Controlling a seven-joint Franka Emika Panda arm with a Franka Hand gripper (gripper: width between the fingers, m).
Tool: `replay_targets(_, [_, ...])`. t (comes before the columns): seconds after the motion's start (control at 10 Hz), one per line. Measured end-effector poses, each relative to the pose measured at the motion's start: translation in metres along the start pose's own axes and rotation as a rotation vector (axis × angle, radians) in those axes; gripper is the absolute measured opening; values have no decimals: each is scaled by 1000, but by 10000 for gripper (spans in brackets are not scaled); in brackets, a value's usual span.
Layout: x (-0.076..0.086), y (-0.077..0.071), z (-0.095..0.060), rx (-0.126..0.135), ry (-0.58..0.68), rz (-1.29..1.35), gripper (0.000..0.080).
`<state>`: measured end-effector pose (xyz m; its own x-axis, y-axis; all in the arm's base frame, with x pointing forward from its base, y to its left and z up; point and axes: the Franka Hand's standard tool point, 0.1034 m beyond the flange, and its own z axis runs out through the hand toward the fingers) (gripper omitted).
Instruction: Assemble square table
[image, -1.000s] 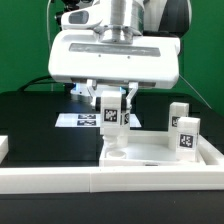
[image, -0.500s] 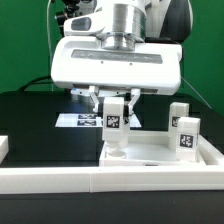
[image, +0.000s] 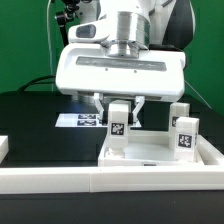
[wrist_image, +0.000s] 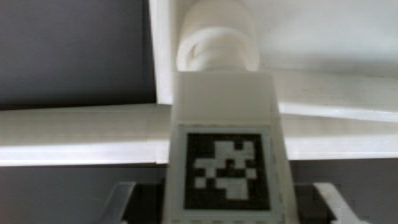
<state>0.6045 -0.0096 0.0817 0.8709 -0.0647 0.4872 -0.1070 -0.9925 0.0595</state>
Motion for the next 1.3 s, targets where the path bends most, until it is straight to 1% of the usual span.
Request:
replay_targets(0.2, [-4, -2, 3, -1, 0, -6, 290])
replay_targets(0.7, [-11, -9, 8, -24, 88, -18, 290])
replay_targets(1.0, [-10, -9, 9, -19, 66, -15, 290])
replay_targets(1.1, [-10, -9, 9, -19, 66, -15, 474])
replay_targets(1.2, [-10, -9, 9, -19, 65, -15, 588])
replay_targets(1.3, [-10, -9, 9, -19, 65, -15, 588])
